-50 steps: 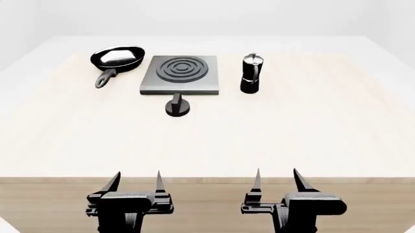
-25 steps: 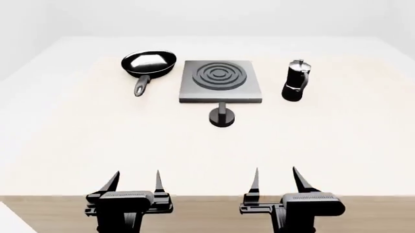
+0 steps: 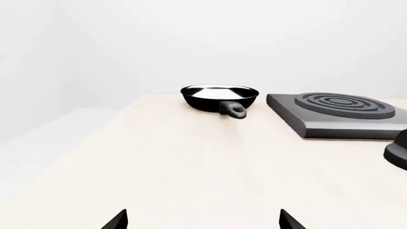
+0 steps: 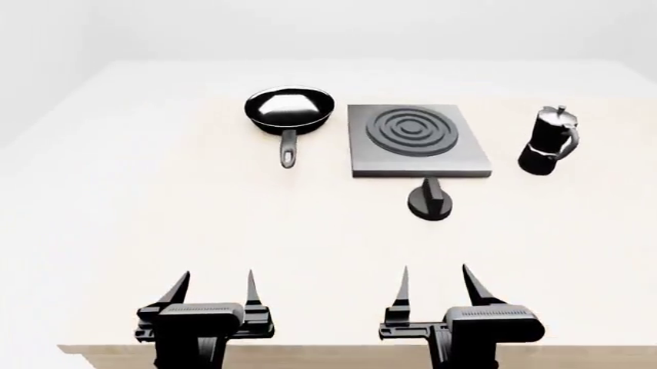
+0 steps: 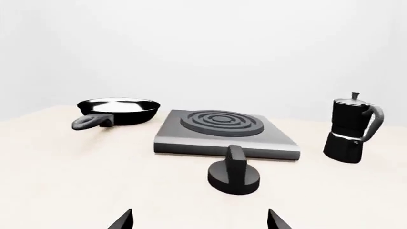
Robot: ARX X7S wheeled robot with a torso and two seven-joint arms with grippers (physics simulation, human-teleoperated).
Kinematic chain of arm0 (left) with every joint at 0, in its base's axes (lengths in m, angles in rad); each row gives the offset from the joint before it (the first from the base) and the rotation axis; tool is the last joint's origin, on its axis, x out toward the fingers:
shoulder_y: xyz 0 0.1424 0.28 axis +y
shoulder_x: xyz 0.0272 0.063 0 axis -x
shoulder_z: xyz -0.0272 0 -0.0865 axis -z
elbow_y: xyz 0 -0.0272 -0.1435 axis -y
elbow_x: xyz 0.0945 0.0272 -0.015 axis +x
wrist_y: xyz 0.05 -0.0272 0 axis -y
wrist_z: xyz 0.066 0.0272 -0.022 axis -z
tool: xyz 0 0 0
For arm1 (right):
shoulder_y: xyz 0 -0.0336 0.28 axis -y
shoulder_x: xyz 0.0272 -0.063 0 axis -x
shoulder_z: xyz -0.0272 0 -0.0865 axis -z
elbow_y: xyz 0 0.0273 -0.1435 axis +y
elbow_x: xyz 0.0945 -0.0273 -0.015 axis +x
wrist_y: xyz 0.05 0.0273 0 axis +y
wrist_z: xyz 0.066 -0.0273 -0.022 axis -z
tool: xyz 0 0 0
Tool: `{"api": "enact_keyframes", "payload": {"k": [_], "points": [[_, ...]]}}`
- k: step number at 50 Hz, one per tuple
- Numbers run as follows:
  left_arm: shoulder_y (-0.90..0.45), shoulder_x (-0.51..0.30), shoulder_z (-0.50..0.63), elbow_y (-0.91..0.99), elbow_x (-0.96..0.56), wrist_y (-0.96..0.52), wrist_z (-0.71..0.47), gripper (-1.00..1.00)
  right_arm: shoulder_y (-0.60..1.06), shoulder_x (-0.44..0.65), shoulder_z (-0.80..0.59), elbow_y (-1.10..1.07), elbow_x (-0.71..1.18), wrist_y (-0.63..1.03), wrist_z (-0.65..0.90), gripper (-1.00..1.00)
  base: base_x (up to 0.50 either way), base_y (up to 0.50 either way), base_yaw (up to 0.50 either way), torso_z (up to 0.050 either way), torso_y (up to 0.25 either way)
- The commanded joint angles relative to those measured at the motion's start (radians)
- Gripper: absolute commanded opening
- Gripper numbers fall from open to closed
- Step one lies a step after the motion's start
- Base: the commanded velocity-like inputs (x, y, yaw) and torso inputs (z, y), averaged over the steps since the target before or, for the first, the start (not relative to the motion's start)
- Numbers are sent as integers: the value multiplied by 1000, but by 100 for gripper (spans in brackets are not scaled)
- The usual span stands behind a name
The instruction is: Turn on the stove and put the frying pan on it.
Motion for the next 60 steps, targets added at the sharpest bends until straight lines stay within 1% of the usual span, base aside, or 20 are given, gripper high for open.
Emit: {"api": "enact_keyframes", "payload": {"k": [1, 21, 42, 52, 60], "points": [[1, -11, 15, 1, -8, 3, -13, 100, 1, 11, -15, 1, 11, -1, 9, 100, 211, 500, 0, 0, 0], [-2, -27, 33, -3, -22, 8, -31, 100, 3, 26, -28, -3, 24, -2, 31, 100, 274, 500, 0, 0, 0], [-6, -40, 51, -4, -32, 11, -48, 100, 2, 41, -45, 1, 41, -14, 37, 100, 437, 408, 0, 0, 0], [-3, -47, 58, -2, -38, 14, -54, 100, 4, 46, -50, 7, 58, -23, 35, 100, 500, 80, 0, 0, 2], [-4, -51, 63, -5, -43, 18, -58, 100, 5, 49, -55, 10, 68, -26, 38, 100, 500, -190, 0, 0, 0]]}}
